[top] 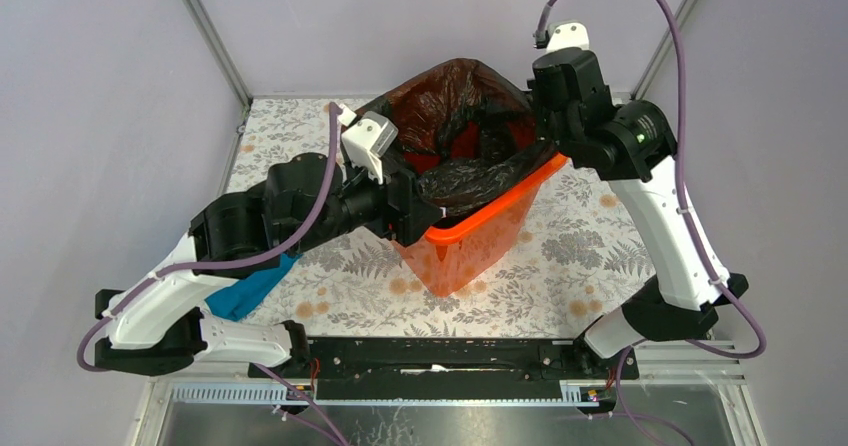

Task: Put the trash bags into the trash bin

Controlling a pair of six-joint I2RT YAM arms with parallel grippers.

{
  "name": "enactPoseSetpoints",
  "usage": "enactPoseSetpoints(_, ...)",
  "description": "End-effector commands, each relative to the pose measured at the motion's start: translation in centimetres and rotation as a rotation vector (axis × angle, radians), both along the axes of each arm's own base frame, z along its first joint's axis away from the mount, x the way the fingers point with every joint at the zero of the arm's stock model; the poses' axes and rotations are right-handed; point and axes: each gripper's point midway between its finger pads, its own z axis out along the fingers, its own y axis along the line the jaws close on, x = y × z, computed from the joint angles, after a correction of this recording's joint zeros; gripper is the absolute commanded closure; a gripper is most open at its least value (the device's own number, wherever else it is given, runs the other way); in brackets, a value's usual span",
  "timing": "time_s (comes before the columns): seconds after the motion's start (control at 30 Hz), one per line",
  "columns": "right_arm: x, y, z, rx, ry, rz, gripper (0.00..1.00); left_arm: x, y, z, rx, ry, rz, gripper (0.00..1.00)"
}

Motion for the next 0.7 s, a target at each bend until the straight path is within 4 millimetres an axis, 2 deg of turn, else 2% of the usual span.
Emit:
enactPoseSetpoints(0.0, -1.6, -2.0, 1.9, 0.026, -0.068, -0.041, 1.0, 0.4, 1.3, 3.5, -0.081, -0.051, 0.047, 0.2)
enactPoseSetpoints(0.07, -2.0, -2.5, 1.8, 0.026, -0.078, -0.047, 1.0, 0.6, 1.9, 4.2, -0.098, -0.058, 0.075, 0.18)
enactPoseSetpoints(0.17, -2.4, -2.9, 1.3, 0.023, -0.091, -0.05, 0.95, 0.4, 1.9, 4.4, -0.106, -0.068, 0.055, 0.06)
enactPoseSetpoints(0.27, -2.7, -3.3, 0.5, 0.015, -0.096, -0.049, 0.95, -0.3, 0.7, 3.6, -0.08, -0.057, -0.009, 0.02)
enactPoseSetpoints(0.37, -3.1, -3.8, -0.4, 0.011, -0.095, -0.054, 0.95, -1.0, -0.6, 2.5, -0.049, -0.037, -0.082, 0.01)
enactPoseSetpoints(0.43, -3.4, -4.2, -0.7, 0.008, -0.098, -0.062, 0.95, -1.3, -1.4, 1.9, -0.036, -0.025, -0.114, 0.03)
enactPoseSetpoints(0.53, -4.0, -4.7, -0.6, 0.022, -0.116, -0.067, 0.88, -1.6, -2.0, 1.2, -0.026, -0.019, -0.145, 0.06)
enactPoseSetpoints(0.67, -4.8, -5.3, -0.2, 0.054, -0.149, -0.066, 0.85, -1.8, -2.7, 0.7, -0.012, -0.009, -0.169, 0.29)
